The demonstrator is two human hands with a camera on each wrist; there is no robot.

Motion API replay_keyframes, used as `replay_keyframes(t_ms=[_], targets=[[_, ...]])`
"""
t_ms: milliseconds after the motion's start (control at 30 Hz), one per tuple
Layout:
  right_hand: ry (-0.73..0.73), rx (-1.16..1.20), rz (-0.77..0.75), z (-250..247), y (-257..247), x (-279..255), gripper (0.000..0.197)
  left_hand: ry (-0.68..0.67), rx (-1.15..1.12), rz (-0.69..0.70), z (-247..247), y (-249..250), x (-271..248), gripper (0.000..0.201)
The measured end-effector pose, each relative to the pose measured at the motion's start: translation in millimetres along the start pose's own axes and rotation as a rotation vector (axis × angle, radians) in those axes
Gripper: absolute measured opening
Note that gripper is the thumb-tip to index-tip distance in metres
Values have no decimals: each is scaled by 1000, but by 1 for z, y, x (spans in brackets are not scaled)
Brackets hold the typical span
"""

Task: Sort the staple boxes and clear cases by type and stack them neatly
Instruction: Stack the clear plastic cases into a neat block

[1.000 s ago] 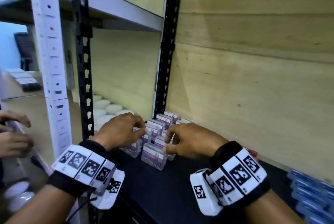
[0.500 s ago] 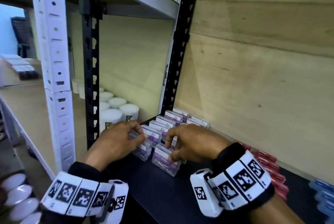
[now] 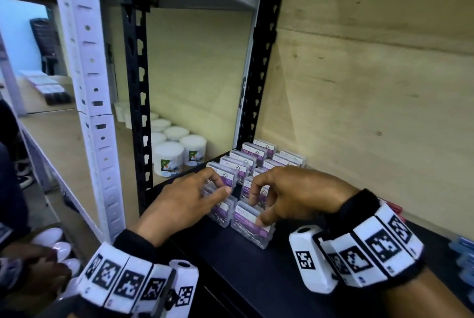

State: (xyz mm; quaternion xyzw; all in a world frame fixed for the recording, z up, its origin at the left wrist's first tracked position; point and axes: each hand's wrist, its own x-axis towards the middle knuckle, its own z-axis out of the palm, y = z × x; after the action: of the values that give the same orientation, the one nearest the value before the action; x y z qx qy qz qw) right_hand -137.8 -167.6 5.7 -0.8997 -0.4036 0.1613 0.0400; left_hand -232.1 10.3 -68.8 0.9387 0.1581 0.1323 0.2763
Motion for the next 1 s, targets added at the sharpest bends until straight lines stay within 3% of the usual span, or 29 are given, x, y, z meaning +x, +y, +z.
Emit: replay_keyframes(t_ms=[333,767,900,1000], targets=[[-73,78,-6,0,8,-24,34,23,-235,-71,30,7,-13,34],[-84,126,-9,1,11,-29,34,69,-269,-64,42,7,-20,33],[-86,112,-26,0,11,-30,32,26,-256,-82,38,9,-20,41],[-64,95,-47,-1,12,-31,27,-35,-334,-132,27,10,-17,60]])
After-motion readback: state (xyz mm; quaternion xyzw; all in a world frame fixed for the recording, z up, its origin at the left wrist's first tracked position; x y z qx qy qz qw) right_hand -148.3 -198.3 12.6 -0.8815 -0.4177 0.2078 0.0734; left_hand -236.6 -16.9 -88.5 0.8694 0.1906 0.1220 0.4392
